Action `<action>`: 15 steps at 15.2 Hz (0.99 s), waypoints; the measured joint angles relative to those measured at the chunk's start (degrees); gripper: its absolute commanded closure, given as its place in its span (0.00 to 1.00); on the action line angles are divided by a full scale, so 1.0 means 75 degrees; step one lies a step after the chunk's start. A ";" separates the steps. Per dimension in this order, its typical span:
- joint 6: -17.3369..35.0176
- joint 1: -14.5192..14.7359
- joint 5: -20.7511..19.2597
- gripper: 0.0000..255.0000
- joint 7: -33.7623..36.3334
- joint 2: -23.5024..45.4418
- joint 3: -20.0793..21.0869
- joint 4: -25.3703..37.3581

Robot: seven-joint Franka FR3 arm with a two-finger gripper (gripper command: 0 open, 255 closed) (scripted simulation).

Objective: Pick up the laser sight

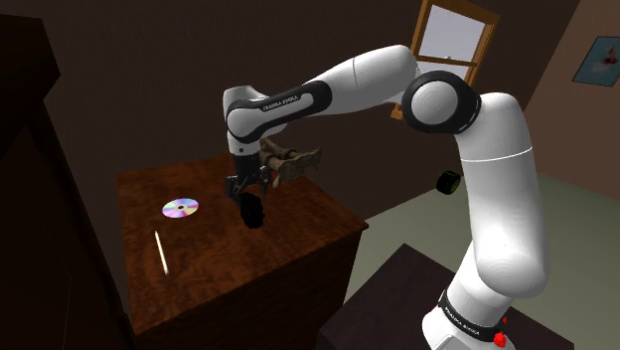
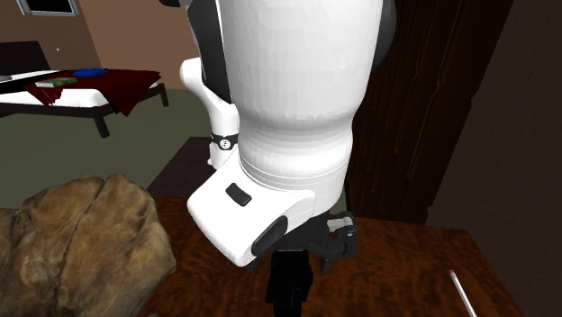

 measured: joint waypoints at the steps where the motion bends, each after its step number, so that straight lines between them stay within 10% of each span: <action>1: 0.0077 0.0015 -0.0011 0.00 0.0016 0.0059 -0.0003 -0.0019; 2: 0.0149 0.0011 -0.0016 0.00 0.0011 0.0079 -0.0007 -0.0073; 3: 0.0188 0.0009 -0.0019 1.00 0.0011 0.0088 -0.0010 -0.0104; 15: 0.0125 0.0001 -0.0011 1.00 0.0005 0.0041 -0.0007 -0.0085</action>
